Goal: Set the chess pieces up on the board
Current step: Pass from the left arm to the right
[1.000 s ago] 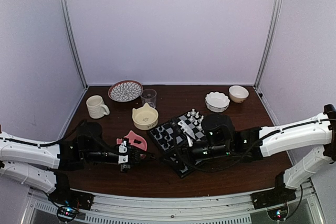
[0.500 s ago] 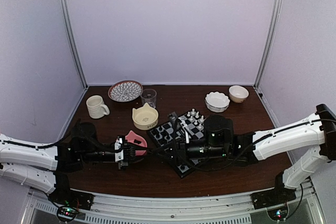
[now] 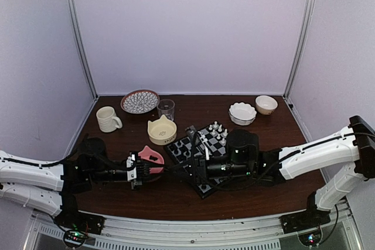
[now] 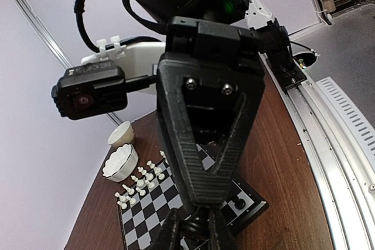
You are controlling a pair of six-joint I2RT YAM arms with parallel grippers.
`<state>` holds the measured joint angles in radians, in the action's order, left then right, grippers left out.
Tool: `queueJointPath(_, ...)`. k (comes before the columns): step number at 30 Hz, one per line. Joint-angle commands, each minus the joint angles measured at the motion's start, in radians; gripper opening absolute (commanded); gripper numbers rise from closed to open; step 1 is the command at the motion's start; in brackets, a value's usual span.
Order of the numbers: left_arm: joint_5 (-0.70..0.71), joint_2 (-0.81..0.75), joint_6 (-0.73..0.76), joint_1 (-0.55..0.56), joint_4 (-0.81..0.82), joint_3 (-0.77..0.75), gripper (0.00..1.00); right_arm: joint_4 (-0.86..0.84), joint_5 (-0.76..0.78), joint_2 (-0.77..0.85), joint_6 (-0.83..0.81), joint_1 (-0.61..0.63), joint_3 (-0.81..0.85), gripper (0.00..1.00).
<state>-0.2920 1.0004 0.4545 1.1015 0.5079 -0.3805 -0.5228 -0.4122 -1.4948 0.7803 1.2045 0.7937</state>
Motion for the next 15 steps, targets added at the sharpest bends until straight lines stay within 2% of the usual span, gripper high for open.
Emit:
queueJointPath(1,0.002,-0.017,-0.010,0.006,0.058,0.010,0.00,-0.023,-0.013,-0.019,0.010,-0.004,0.021,0.22)
queueJointPath(6,-0.003,-0.015,-0.011,0.006,0.058,0.009,0.00,-0.009,-0.030,-0.039,0.011,-0.004,0.043,0.07)
queueJointPath(11,-0.007,-0.013,-0.008,0.006,0.046,0.011,0.00,0.000,-0.022,-0.033,0.009,-0.004,0.044,0.00)
queueJointPath(15,-0.011,-0.016,-0.012,0.005,0.021,0.013,0.16,0.101,0.033,0.021,-0.034,-0.006,0.043,0.00)
